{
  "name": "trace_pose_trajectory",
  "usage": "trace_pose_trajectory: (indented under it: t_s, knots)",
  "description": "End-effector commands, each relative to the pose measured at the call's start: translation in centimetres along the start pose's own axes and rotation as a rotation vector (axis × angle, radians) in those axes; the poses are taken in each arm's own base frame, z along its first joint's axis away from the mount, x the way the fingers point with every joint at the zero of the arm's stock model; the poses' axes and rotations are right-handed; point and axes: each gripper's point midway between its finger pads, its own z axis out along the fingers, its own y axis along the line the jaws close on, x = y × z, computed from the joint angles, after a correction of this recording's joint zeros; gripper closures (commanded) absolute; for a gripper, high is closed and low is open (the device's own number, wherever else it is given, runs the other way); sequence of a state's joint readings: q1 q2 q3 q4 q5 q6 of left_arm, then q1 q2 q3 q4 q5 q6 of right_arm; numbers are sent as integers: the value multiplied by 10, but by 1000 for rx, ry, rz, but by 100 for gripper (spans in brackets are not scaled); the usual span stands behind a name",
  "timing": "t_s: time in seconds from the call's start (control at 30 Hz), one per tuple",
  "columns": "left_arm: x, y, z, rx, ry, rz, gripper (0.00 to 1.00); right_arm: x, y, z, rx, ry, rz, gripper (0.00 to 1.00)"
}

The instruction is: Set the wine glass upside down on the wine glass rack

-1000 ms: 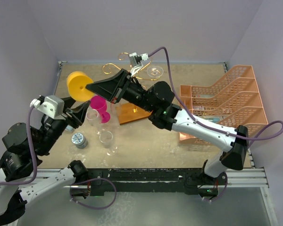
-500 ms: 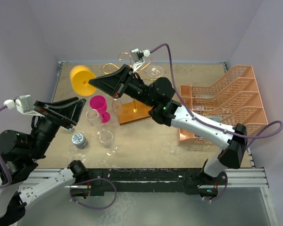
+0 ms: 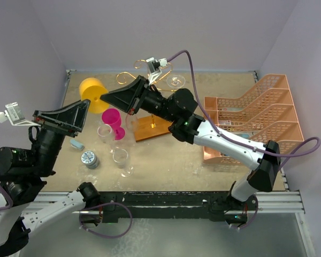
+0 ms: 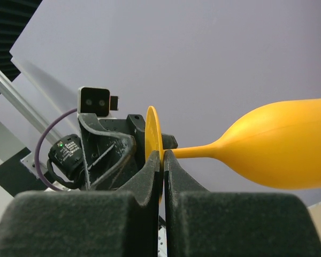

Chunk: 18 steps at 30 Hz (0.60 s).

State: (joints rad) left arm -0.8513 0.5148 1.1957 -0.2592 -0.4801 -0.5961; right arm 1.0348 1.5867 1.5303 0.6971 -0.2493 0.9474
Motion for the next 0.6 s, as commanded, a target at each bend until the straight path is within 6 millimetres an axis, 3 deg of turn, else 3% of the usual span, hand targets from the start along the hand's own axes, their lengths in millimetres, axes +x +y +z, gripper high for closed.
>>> trace_pose_trajectory:
  t_s: [0.0, 0.13, 0.3, 0.43, 0.5, 0.57]
  knots:
    - [-14, -15, 10, 31, -57, -56, 60, -4, 17, 0, -67, -4, -41, 100]
    - [-12, -13, 15, 13, -61, -52, 70, 1, 16, 0, -77, 17, -48, 100]
    - [-2, -14, 19, 31, -38, -17, 100, 1, 18, -1, -85, 26, -73, 100]
    - [1, -9, 20, 14, -39, 0, 100, -4, 22, -5, -83, 9, -89, 100]
    - [0, -6, 21, -4, -50, 3, 100, -8, 22, -7, -73, -9, -95, 90]
    - [-2, 3, 22, -46, -68, 9, 100, -13, 19, -9, -42, -26, -104, 71]
